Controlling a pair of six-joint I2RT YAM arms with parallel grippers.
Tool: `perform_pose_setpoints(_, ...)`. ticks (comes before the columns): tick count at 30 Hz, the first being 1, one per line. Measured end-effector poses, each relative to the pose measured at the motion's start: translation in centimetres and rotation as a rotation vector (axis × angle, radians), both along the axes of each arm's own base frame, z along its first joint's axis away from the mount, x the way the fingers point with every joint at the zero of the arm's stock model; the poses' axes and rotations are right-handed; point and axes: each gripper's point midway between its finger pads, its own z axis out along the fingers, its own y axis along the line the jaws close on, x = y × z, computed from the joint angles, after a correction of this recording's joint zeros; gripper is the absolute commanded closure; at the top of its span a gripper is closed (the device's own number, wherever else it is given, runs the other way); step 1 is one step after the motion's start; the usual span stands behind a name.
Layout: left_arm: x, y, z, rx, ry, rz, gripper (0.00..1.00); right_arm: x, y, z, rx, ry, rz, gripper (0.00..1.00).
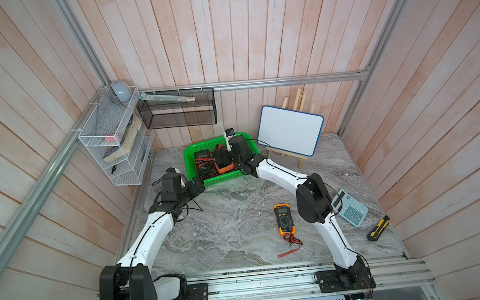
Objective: Put the multimeter into the basket
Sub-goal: Place the multimeter in the basket.
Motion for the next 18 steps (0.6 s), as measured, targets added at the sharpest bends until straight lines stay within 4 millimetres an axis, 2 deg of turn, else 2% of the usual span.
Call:
perform_pose_setpoints(5, 0.1, -1.0, 0.6, 0.001, -0.013, -0.027, 0.00, -3.3, -3.1, 4.5, 0.039, -0.046, -0.006, 0.02)
perform_pose_setpoints(8, -0.2, -2.1, 0.7, 0.001, -0.018, -0.056, 0.00, -5.8, -5.8, 5.8, 0.049, -0.055, -0.020, 0.02)
perform_pose_setpoints(12, -0.9, -4.6, 1.2, -0.004, -0.030, -0.120, 0.00, -9.4, -9.7, 4.2, 0.035, -0.010, -0.048, 0.02)
perform_pose_setpoints(18, -3.0, -9.8, 1.1, -0.016, -0.026, -0.247, 0.00, -14.1, -15.4, -1.1, -0.022, 0.125, -0.113, 0.02)
